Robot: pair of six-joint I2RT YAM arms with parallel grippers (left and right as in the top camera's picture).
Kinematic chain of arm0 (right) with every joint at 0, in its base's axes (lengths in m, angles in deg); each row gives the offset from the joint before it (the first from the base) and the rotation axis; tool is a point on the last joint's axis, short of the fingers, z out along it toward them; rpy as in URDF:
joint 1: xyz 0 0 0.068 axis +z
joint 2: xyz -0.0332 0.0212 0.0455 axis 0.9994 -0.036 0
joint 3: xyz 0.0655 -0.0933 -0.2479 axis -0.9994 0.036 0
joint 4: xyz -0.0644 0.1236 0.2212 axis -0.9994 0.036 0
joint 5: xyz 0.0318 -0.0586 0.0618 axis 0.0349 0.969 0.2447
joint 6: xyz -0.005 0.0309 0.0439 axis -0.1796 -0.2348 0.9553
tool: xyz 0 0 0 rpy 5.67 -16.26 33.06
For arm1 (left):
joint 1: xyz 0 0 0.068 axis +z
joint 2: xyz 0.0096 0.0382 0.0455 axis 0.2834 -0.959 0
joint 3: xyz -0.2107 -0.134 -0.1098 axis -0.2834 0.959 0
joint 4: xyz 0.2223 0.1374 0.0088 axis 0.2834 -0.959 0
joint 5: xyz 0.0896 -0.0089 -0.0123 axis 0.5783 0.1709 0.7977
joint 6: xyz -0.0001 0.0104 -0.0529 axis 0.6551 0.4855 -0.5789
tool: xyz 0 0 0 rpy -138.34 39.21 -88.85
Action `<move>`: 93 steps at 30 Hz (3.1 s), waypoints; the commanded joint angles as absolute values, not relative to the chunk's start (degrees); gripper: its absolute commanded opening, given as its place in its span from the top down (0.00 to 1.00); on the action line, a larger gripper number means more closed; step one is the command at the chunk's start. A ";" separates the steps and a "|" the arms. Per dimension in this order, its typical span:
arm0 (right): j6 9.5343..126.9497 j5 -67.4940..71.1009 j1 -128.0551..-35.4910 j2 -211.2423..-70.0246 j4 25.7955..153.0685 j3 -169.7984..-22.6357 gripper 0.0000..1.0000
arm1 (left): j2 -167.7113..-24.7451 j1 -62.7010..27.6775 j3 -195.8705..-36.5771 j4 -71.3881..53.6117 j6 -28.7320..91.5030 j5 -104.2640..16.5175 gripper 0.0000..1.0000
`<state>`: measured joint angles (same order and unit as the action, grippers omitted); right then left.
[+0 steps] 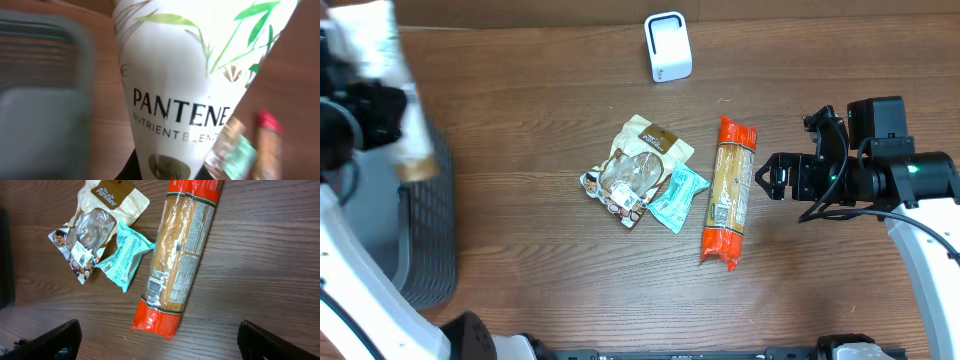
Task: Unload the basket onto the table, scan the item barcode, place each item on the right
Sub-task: 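Lift the Pantene tube out of the basket with the left gripper, then lower the Pantene tube onto the table left of the snack bag, then move the right gripper onto the spaghetti pack and grasp it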
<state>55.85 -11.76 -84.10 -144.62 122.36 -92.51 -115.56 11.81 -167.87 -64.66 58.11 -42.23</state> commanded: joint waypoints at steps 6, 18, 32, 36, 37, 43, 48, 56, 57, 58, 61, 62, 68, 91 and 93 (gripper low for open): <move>56.02 -11.63 -84.04 -144.58 123.02 -93.54 0.00 | -116.33 -4.50 -157.25 -66.75 55.96 -43.41 0.96; 56.02 -11.63 -84.04 -144.58 123.41 -93.41 0.00 | -116.33 -13.98 -111.66 -35.87 45.71 -39.74 0.96; 56.07 -11.67 -84.04 -145.96 121.49 -90.20 0.00 | -116.37 -21.06 -90.10 -13.36 39.26 -39.70 0.70; 56.00 -12.33 -84.04 -149.61 121.46 -90.17 0.00 | -116.35 -21.04 -90.39 -12.70 39.31 -39.57 0.45; 55.76 -13.35 -84.04 -151.79 121.49 -90.15 0.00 | -116.35 -20.98 -91.24 -12.96 39.42 -39.46 0.40; 54.76 -15.58 -84.04 -159.14 121.22 -90.15 0.15 | -116.33 -21.00 -99.59 -19.98 39.55 -36.64 0.31; 53.44 -17.46 -84.06 -164.67 119.52 -90.09 0.24 | -116.33 -21.00 -108.05 -27.26 40.77 -36.64 0.02; 52.75 -22.42 -85.57 -171.00 112.87 -85.87 0.24 | -116.35 -21.00 -111.42 -27.30 42.81 -36.57 0.00; 52.75 -22.82 -85.85 -171.33 111.93 -85.17 0.24 | -116.35 -20.98 -111.42 -27.30 42.81 -36.53 0.00; 52.75 -23.78 -86.35 -171.70 109.81 -83.90 0.24 | -116.35 -20.98 -111.42 -27.30 42.78 -35.66 0.00; 52.77 -25.09 -87.27 -171.79 104.50 -81.10 0.21 | -116.35 -20.98 -111.42 -27.30 42.78 -31.46 0.00; 52.75 -25.44 -87.31 -171.79 102.95 -80.38 0.20 | -116.35 -20.98 -111.42 -27.30 42.78 -30.47 0.00; 53.47 -27.87 -86.92 -171.81 93.07 -75.05 0.17 | -116.35 -20.98 -111.42 -27.30 42.78 -28.05 0.00; 63.21 -21.73 -83.49 -173.91 76.70 -66.09 0.80 | -116.35 -20.98 -111.42 -27.30 42.78 -28.07 0.00; 63.13 -21.83 -84.56 -173.80 78.32 -67.57 0.86 | -116.35 -20.98 -111.42 -27.30 42.78 -28.07 0.00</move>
